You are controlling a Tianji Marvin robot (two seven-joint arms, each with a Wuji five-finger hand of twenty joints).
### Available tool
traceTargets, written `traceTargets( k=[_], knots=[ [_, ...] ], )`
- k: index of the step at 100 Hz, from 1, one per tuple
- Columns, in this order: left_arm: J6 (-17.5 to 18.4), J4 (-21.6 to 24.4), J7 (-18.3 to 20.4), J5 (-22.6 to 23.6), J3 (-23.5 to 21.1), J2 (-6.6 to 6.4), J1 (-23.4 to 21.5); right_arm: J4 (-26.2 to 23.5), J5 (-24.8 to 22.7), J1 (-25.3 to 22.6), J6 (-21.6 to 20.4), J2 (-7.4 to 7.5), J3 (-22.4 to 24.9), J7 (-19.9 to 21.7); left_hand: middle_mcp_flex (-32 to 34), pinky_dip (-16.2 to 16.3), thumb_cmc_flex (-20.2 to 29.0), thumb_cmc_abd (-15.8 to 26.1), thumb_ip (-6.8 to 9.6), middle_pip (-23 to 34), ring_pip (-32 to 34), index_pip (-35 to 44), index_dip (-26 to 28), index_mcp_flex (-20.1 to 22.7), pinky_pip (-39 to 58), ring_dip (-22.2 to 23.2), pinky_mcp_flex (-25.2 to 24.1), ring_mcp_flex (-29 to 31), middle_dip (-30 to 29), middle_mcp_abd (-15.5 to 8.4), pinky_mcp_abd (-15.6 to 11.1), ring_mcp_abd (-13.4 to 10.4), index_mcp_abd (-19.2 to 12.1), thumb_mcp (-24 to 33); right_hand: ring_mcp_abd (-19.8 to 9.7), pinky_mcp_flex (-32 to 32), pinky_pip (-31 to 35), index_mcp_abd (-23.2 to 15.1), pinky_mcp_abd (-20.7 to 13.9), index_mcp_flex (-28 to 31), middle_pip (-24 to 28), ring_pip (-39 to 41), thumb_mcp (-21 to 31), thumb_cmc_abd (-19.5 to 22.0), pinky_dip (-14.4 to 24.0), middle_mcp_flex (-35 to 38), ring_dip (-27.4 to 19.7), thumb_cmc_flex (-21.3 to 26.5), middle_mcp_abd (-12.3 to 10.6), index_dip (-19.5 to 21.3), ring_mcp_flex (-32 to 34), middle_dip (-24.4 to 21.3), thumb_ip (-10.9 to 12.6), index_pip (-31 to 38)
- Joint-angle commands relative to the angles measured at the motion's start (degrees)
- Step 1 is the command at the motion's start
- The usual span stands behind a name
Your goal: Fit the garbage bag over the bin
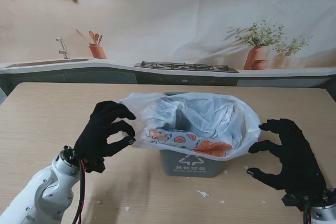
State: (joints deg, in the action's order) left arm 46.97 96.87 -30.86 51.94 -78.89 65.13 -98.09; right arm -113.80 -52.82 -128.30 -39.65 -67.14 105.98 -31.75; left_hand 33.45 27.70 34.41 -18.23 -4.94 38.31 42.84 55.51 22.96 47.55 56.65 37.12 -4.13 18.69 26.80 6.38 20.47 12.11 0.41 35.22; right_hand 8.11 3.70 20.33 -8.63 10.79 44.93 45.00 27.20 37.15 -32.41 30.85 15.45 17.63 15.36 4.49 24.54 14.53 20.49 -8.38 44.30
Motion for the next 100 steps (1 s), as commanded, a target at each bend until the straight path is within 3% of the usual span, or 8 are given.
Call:
traceTargets(
  k=[1,12,25,34,41,48,67,100],
  knots=[
    [-0.13,1.16,0.08,0.55,0.01,1.1,-1.07,0.22,-0.06,0.29,-0.46,-0.8,-0.49,-0.21,-1.11,1.93,3.65,-4.66,-3.23,1.22,1.51,5.91,1.8,-8.43,3.06,0.73,0.41,0.8,1.37,0.56,-1.18,0.47,-2.71,1.41,-0.36,0.35,-1.26,0.88,0.45,1.17,1.03,1.36,0.03,-0.14,-0.18,1.81,1.06,0.22,-0.33,0.83,1.75,0.83,2.46,0.63],
    [-0.12,2.03,0.2,-0.97,-0.44,1.55,-1.94,0.66,1.89,1.29,-1.43,-1.4,-1.34,-0.87,-3.92,2.59,5.65,-8.78,-4.14,1.98,2.09,5.45,2.03,-20.59,3.94,1.36,0.62,0.11,2.95,0.71,-1.84,0.03,-5.8,5.62,-0.31,0.6,-1.12,0.87,0.58,0.21,1.36,2.5,-0.51,0.57,-0.19,2.58,1.7,0.63,-0.16,2.01,2.1,1.2,2.7,1.44],
    [-0.57,2.63,1.06,-2.17,-0.7,1.64,-2.44,0.32,5.57,1.71,-1.69,-1.72,-2.27,1.3,-5.35,2.97,4.46,-9.82,-4.85,2.38,2.53,1.82,2.52,-24.11,4.45,1.64,0.78,-0.14,3.63,0.39,-2.5,-0.39,-5.48,13.51,-0.39,0.3,-1.13,0.28,0.36,0.16,1.25,2.43,-0.62,0.62,-0.15,2.38,1.69,0.91,-0.52,2.22,1.96,1.25,2.79,1.31],
    [-0.84,3.21,1.78,-3.92,-0.73,1.88,-2.93,0.03,6.46,1.74,-1.69,-1.79,-2.81,1.72,-6.98,2.95,2.55,-9.48,-3.79,1.71,1.89,0.44,3.37,-25.16,4.39,1.28,0.74,-0.83,3.25,0.36,-3.14,-0.72,-4.53,15.23,-0.44,0.38,-1.02,-0.44,0.45,-0.66,1.28,2.54,-0.74,0.82,-0.09,2.25,1.75,0.84,-0.74,1.99,2.1,1.32,2.83,0.53],
    [-0.88,3.83,2.51,-6.0,-0.59,2.23,-3.5,-0.31,8.69,1.78,-1.52,-2.04,-3.59,2.26,-8.34,2.88,-0.36,-7.6,-0.37,1.63,1.55,-1.97,4.95,-27.43,4.3,0.96,0.9,-1.3,2.91,0.25,-4.1,-1.14,-2.28,16.68,-0.06,1.4,-0.17,-0.67,0.46,-0.64,2.34,4.14,-0.9,1.09,0.39,2.77,2.53,0.97,-1.02,1.81,2.93,1.84,2.89,0.26],
    [-0.71,3.99,2.32,-5.84,-0.64,2.3,-3.57,-0.7,9.86,1.4,-0.54,-2.07,-3.99,2.88,-10.21,2.66,-0.75,-8.55,0.12,0.29,-0.53,-4.71,5.22,-29.71,3.9,-0.45,1.16,-2.28,1.75,0.04,-5.89,-1.85,-1.19,16.86,0.0,1.1,0.31,-0.45,0.34,-0.3,3.63,6.44,-0.99,1.01,0.92,3.18,3.7,0.88,-1.2,1.78,3.5,2.45,2.95,0.51],
    [-0.53,5.35,0.15,-5.48,-0.78,2.79,-4.17,-0.47,8.56,0.42,1.09,-1.97,-4.56,1.51,-13.74,2.08,-0.48,-9.58,-0.13,-0.97,-3.74,-6.89,5.12,-30.27,2.92,-3.23,-0.34,-5.37,-0.11,-0.06,-9.86,-2.1,1.49,16.91,0.26,0.68,0.47,0.39,0.32,3.07,5.2,8.12,-0.81,0.74,1.35,3.8,4.57,0.96,-1.0,2.17,3.42,3.1,2.98,2.0],
    [-0.28,10.24,3.44,-14.5,-1.44,3.95,-8.23,-0.64,10.84,0.68,1.27,-2.12,-5.03,2.58,-14.57,1.5,-2.26,-6.99,0.28,-1.51,-4.74,-7.96,5.09,-30.06,2.23,-4.71,-0.65,-6.6,-1.08,0.04,-9.28,-2.09,2.04,12.93,0.14,-0.1,0.08,0.05,0.07,3.66,3.7,6.52,-0.88,0.96,1.42,3.64,3.8,0.94,-0.9,1.86,2.34,2.46,2.98,1.02]
  ],
)
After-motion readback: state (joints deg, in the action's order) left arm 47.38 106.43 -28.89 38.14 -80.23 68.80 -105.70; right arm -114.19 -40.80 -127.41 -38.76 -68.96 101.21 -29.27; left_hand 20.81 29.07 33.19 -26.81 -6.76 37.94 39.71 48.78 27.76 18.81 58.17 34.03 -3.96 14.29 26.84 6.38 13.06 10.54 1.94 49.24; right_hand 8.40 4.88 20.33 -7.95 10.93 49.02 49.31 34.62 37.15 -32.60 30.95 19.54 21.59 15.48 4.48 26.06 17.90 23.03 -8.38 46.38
